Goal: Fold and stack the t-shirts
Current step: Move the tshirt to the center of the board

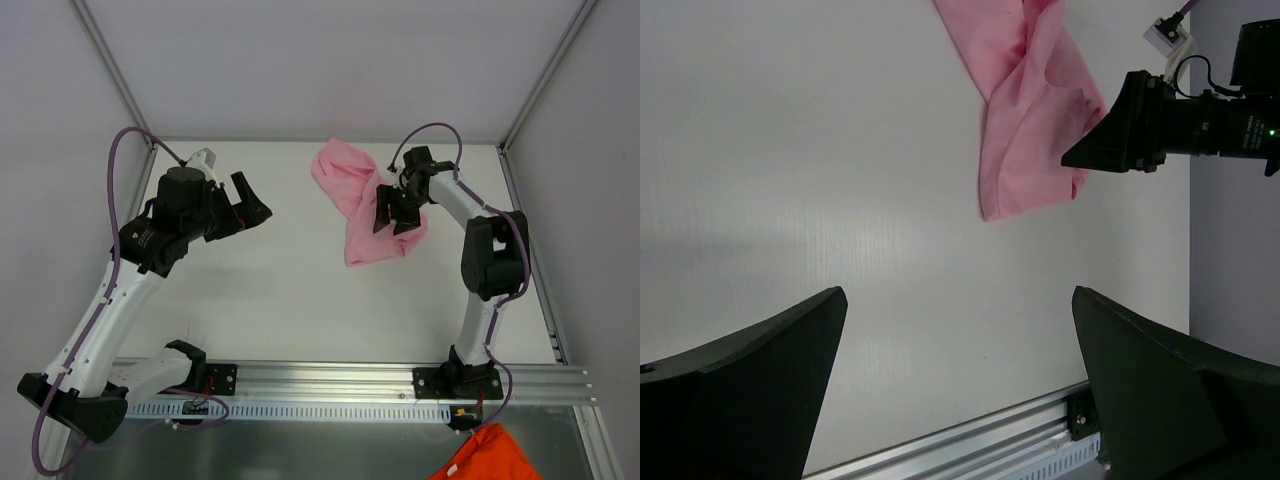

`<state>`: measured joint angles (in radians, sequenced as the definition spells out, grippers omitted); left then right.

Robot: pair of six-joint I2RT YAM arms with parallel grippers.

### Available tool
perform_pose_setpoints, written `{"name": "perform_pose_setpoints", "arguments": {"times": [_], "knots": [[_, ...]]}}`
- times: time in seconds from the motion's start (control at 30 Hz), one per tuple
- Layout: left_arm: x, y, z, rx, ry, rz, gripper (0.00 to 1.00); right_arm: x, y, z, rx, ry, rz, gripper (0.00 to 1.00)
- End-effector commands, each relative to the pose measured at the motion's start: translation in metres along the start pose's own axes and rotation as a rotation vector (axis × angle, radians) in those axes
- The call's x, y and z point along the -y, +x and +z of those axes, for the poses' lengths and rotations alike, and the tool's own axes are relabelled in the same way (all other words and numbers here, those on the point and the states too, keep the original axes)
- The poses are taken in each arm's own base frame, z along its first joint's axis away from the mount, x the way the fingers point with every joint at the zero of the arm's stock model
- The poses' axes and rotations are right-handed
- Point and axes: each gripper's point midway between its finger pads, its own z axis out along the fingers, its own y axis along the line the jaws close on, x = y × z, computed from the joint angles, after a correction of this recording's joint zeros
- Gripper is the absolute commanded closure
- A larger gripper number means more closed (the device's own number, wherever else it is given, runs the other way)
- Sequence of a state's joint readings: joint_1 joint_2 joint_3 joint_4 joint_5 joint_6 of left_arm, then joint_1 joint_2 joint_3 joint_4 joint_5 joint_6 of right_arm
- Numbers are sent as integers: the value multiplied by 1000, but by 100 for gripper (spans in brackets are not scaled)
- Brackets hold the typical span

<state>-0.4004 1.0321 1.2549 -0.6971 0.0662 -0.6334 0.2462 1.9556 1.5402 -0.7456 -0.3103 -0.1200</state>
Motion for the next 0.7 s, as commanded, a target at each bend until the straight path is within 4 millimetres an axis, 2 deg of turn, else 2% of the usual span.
{"name": "perform_pose_setpoints", "arguments": {"times": [0.0, 0.13, 0.23, 0.5, 0.67], "knots": [[5, -8, -4, 24, 4, 37, 1, -22, -4, -13, 27, -108, 6, 34], [5, -7, -2, 23, 5, 35, 1, -28, -3, -14, 19, -137, 14, 35], [5, -8, -3, 28, 7, 38, 1, -24, 0, -16, 12, -114, 5, 37], [4, -6, -3, 26, 6, 35, 1, 0, 5, -16, 2, 16, -8, 41], [4, -7, -4, 30, 7, 35, 1, 0, 10, -13, -12, 12, -2, 51]]}}
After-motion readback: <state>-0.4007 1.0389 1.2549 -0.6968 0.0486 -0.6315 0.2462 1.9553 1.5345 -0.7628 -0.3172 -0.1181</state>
